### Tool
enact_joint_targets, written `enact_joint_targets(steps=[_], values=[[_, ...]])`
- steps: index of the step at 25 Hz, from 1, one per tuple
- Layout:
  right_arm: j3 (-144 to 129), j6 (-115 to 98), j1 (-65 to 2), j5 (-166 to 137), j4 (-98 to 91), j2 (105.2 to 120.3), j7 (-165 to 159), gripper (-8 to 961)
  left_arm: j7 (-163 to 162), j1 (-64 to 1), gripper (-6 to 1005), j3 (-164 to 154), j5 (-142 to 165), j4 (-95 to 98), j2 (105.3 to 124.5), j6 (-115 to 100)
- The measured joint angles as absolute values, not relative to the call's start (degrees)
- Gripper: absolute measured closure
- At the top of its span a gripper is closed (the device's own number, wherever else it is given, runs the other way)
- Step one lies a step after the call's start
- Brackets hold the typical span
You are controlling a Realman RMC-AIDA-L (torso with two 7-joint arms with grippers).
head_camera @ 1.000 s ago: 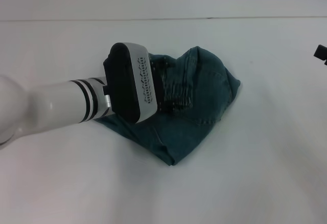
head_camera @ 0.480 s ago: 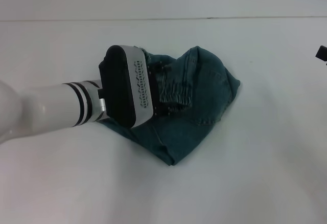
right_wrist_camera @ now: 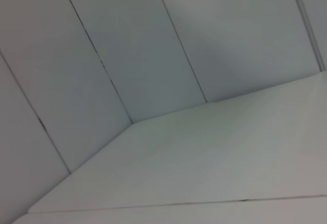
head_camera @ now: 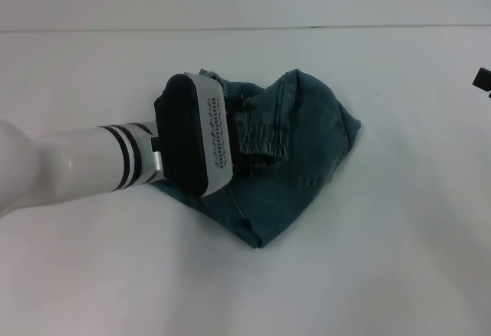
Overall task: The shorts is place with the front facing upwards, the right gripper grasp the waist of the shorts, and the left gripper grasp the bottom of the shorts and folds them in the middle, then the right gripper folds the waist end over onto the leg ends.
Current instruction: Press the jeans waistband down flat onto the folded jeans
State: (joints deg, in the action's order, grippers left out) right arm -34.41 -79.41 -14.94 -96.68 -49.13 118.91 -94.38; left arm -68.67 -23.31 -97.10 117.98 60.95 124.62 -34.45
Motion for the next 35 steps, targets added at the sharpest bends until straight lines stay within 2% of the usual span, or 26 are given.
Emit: enact_joint_targets(steps=[25, 32, 35], values=[[-34.2, -80.8, -14.9, -96.7, -49.1, 119.32, -94.6, -3, -69.4, -25.2, 170, -100.2, 118.1, 59.2, 124.63, -22.3], [-35.1, -91.3, -16.0, -104.4, -50.3, 118.76, -91.0, -3, -72.0, -27.6, 170, -99.8, 118.1, 57.1, 124.63, -17.9], [-35.3, -95.0, -17.0, -110.6, -52.2, 119.45, -88.1, -3, -73.2, -28.8, 170, -99.5, 118.1, 56.0, 124.63, -16.6]])
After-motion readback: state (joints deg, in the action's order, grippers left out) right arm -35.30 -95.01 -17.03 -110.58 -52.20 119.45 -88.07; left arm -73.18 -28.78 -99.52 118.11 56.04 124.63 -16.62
